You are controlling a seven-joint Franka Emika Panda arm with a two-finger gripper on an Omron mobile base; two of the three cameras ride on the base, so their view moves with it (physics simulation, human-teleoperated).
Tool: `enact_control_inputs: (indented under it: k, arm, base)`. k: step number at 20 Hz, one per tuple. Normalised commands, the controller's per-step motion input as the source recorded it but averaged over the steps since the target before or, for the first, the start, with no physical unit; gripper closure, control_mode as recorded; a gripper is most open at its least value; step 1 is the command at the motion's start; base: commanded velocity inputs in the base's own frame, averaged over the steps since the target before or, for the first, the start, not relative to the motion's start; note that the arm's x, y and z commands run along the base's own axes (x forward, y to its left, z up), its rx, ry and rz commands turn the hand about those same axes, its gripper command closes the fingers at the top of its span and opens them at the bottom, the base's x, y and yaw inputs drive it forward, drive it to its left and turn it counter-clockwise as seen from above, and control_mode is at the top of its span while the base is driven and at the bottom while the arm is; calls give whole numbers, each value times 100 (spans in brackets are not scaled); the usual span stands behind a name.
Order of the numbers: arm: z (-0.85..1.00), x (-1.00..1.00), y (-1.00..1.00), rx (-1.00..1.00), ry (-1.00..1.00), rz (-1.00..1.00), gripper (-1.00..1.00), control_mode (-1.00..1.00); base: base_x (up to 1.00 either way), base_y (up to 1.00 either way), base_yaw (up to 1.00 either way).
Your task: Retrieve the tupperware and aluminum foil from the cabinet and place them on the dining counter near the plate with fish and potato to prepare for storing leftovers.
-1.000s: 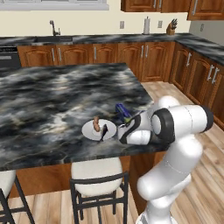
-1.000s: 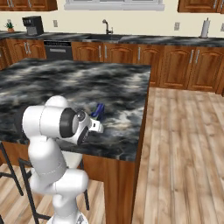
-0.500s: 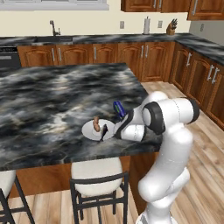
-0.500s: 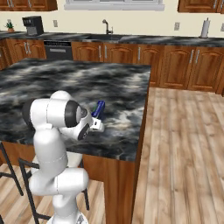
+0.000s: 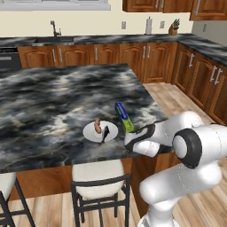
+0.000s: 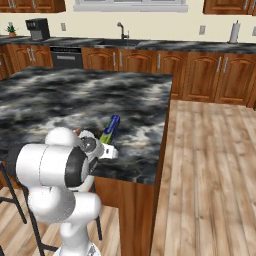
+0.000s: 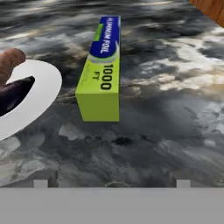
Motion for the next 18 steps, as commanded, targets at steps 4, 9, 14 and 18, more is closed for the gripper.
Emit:
enact_control_inputs:
  k: [4,9,14,18]
  arm:
    - [100,-48,-1,0,-4,0,-100,-100]
    - [100,-32,-6,-2,2,0,-100,-100]
    - [97,-94,0,-1,15,0,-100,-100]
    - [62,-100,0,0,0,0,-100,-100]
  base:
    - [0,0,0]
    - [0,0,0]
    - [0,0,0]
    - [0,0,0]
